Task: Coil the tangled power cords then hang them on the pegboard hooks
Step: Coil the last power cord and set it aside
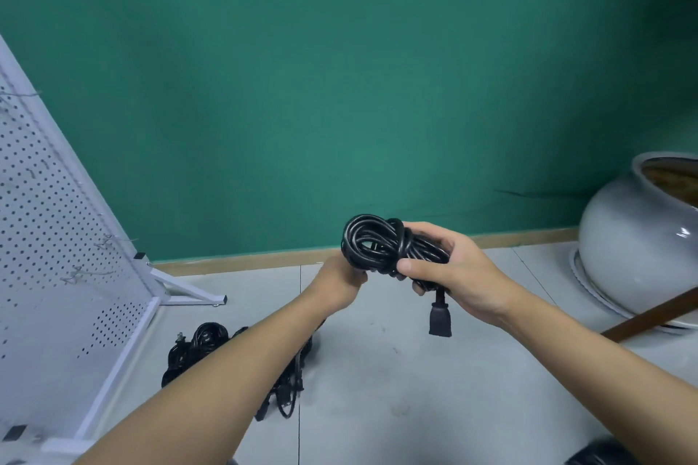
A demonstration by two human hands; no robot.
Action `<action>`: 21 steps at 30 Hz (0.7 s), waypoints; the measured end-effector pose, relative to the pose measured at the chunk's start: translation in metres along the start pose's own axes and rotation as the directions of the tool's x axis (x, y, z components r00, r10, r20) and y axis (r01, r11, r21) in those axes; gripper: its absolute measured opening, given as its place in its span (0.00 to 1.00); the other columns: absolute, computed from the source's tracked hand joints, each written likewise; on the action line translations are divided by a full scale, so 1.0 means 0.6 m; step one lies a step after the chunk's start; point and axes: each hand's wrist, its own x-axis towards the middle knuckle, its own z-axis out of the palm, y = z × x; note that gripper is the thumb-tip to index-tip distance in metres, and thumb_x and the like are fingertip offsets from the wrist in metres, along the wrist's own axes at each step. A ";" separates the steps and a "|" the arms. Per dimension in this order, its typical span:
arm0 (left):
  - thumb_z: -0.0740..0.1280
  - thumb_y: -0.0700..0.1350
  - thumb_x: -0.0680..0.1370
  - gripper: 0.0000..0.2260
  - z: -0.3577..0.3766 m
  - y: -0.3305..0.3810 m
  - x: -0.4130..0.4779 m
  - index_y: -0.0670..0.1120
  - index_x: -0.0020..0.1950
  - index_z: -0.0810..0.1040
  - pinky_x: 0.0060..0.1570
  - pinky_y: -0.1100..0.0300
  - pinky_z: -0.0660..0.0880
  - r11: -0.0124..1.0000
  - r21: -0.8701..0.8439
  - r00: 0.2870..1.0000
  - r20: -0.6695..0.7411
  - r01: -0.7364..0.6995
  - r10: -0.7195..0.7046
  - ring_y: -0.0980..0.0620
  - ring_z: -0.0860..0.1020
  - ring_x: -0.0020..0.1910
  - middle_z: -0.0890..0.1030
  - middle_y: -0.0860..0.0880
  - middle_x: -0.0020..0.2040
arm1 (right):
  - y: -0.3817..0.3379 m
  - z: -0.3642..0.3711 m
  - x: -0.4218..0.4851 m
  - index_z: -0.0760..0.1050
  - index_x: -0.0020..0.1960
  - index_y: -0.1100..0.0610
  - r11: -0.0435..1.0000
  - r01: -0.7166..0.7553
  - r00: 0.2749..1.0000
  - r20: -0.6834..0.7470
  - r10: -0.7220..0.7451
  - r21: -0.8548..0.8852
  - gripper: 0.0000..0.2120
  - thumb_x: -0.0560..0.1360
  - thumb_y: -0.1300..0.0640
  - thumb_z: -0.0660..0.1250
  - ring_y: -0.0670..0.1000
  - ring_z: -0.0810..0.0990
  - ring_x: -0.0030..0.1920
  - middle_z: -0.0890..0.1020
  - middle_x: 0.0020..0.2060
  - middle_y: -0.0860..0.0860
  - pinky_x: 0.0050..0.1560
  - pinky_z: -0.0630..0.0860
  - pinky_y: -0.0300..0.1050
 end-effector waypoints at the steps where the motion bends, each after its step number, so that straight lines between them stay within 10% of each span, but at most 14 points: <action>1: 0.57 0.29 0.78 0.14 0.013 -0.003 0.002 0.46 0.43 0.74 0.39 0.60 0.68 0.999 0.053 0.999 0.041 0.011 -0.013 0.48 0.71 0.41 0.75 0.50 0.39 | 0.002 0.002 0.001 0.78 0.67 0.54 0.999 0.004 0.999 -0.038 -0.005 -0.032 0.27 0.70 0.61 0.79 0.54 0.79 0.42 0.85 0.54 0.57 0.38 0.75 0.47; 5: 0.54 0.38 0.84 0.12 0.044 0.014 -0.004 0.45 0.47 0.76 0.36 0.59 0.69 0.986 0.165 0.996 0.084 0.007 -0.021 0.45 0.75 0.42 0.77 0.47 0.42 | 0.015 -0.016 0.011 0.74 0.71 0.45 0.968 0.011 0.966 -0.247 -0.075 -0.251 0.30 0.72 0.57 0.80 0.48 0.80 0.41 0.79 0.65 0.48 0.46 0.80 0.46; 8: 0.51 0.41 0.87 0.16 0.050 0.039 -0.028 0.43 0.54 0.79 0.41 0.58 0.70 0.961 0.264 0.991 0.126 -0.082 0.050 0.45 0.75 0.44 0.78 0.43 0.47 | 0.040 -0.057 0.019 0.73 0.73 0.43 0.862 0.044 0.908 -0.341 -0.246 -0.505 0.30 0.74 0.53 0.79 0.40 0.77 0.63 0.77 0.65 0.43 0.64 0.75 0.47; 14: 0.59 0.48 0.86 0.12 0.016 0.066 -0.045 0.45 0.57 0.80 0.41 0.56 0.65 0.807 0.455 0.922 0.267 -0.377 0.281 0.49 0.72 0.41 0.74 0.53 0.40 | 0.079 -0.089 0.012 0.70 0.77 0.43 0.594 0.042 0.973 -0.103 -0.208 -0.803 0.31 0.76 0.52 0.76 0.43 0.74 0.67 0.75 0.66 0.42 0.70 0.71 0.50; 21: 0.78 0.46 0.74 0.02 -0.031 0.067 -0.029 0.49 0.44 0.86 0.40 0.65 0.69 0.821 0.235 0.846 0.018 -0.521 0.532 0.58 0.74 0.36 0.80 0.53 0.38 | 0.044 -0.036 -0.006 0.77 0.61 0.37 0.681 0.094 0.985 0.167 0.041 -0.726 0.24 0.71 0.58 0.76 0.46 0.79 0.53 0.81 0.51 0.43 0.56 0.75 0.44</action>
